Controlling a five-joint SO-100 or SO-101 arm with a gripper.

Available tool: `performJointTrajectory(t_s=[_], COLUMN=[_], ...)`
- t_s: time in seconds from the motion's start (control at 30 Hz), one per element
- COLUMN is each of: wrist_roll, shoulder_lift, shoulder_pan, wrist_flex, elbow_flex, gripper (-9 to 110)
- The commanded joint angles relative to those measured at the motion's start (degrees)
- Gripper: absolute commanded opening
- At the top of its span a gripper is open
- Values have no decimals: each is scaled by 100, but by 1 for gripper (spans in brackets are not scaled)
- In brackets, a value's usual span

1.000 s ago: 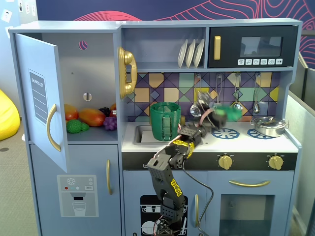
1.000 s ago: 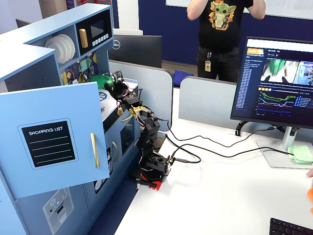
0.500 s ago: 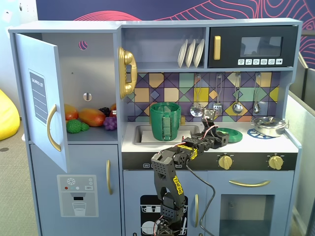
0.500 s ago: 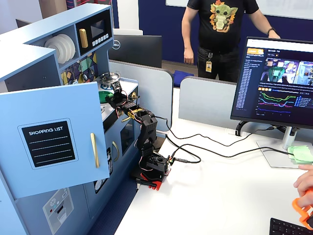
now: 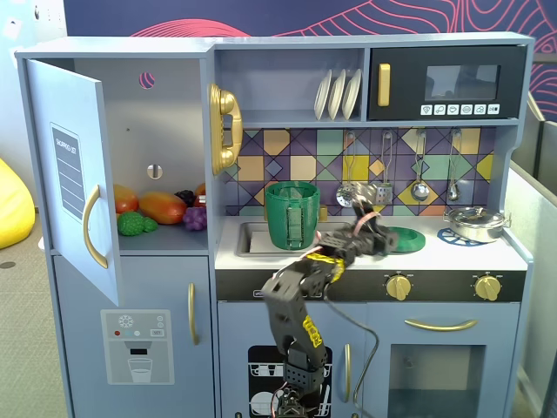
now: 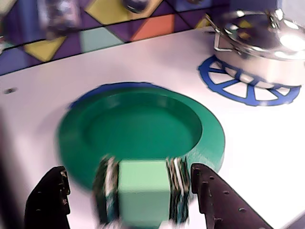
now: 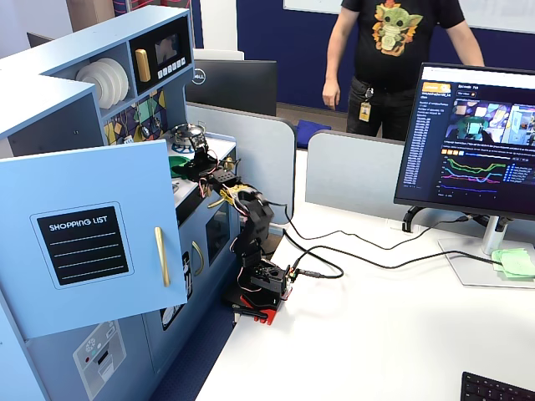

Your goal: Take off the lid from the green recipient and place it on the counter

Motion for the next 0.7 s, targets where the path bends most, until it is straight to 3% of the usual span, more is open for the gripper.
performJointTrajectory(t_s=[0.0, 0.23, 0.37, 0.43, 0.67], wrist_roll=[-88, -378, 439, 272, 1107], shoulder_lift=[1907, 4175, 5124, 5432, 6135], shoulder_pan=[-378, -1723, -2303, -2461, -2988], wrist_flex=[2320, 5581, 5871, 5854, 5651], elbow_flex=[-325, 1626, 3331, 4175, 6038], gripper=[20, 13, 7, 3, 1])
